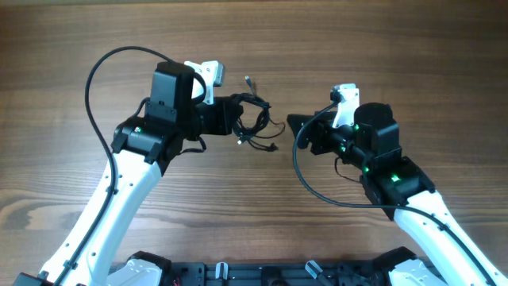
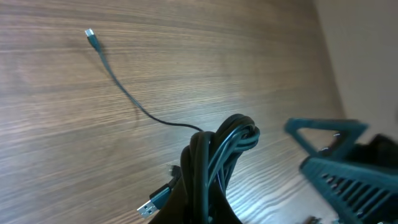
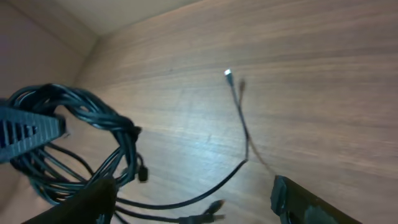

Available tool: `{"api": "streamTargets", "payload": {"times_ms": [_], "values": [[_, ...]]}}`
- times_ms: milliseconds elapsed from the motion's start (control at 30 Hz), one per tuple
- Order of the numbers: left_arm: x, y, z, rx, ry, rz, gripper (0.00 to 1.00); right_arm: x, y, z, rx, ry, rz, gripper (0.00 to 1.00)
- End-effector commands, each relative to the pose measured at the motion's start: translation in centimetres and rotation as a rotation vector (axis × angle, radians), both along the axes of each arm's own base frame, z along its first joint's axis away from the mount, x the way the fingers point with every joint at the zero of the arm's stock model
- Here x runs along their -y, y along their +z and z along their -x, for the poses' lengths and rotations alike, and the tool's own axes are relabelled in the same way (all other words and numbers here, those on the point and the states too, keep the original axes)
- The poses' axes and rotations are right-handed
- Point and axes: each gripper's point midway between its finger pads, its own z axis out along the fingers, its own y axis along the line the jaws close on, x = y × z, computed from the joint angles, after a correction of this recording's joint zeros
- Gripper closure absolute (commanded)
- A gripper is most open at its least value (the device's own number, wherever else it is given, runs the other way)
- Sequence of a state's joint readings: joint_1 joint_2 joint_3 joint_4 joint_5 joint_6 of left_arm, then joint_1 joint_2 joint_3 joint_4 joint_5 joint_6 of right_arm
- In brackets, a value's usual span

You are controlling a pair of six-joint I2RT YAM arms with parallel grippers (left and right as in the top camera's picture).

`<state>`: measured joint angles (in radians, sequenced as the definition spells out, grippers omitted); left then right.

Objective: Untangle cables

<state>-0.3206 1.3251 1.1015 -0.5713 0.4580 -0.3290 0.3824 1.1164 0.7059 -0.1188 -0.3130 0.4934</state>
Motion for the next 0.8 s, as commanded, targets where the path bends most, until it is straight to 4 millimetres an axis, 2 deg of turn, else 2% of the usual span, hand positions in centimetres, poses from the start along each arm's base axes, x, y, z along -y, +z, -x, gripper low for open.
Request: {"api": "streamTargets", "payload": {"times_ms": [0,67,167,200,267,333,400,567,767], "values": [[0.7,1.0,0.1,-0.083,0.064,0.114,0.96,-1.3,-0.5,0.5,-0.075,0.05,-0.075,0.18],[0.7,1.1,0.0,-0.144,0.126,0.159,0.96,-0.8,-2.1,-0.4,-0.081,0.018,-0.022,0.16],[0.7,1.1,-0.1,-0.196,0.18,0.201,0.96,0.9,-5.0,-2.2,-0.146,-0.131,0.033,0.14],[0.8,1.2,-0.1,-0.205,0.192,0.212,0.96,0.5,-5.7,-2.5,-0.168,-0.126,0.016,0.14],[0.9,1.4,-0.2,-0.215,0.205,0.229,0.96,-2.3,-6.0,-2.2,-0.188,0.011,-0.065,0.13],[0.9,1.4,-0.3,-0.208,0.21,0.226,0.96,-5.8,-5.3,-0.8,-0.195,0.208,-0.181,0.2],[0.4,1.2,-0.7,-0.203,0.249,0.211,0.96,-8.1,-5.3,0.6,-0.219,0.326,-0.241,0.23],[-1.6,0.6,-2.1,-0.258,0.48,0.232,0.96,-11.2,-6.1,3.6,-0.27,0.415,-0.228,0.28],[-3.1,0.3,-3.0,-0.269,0.625,0.242,0.96,-12.8,-6.4,5.4,-0.345,0.411,-0.241,0.29]]}}
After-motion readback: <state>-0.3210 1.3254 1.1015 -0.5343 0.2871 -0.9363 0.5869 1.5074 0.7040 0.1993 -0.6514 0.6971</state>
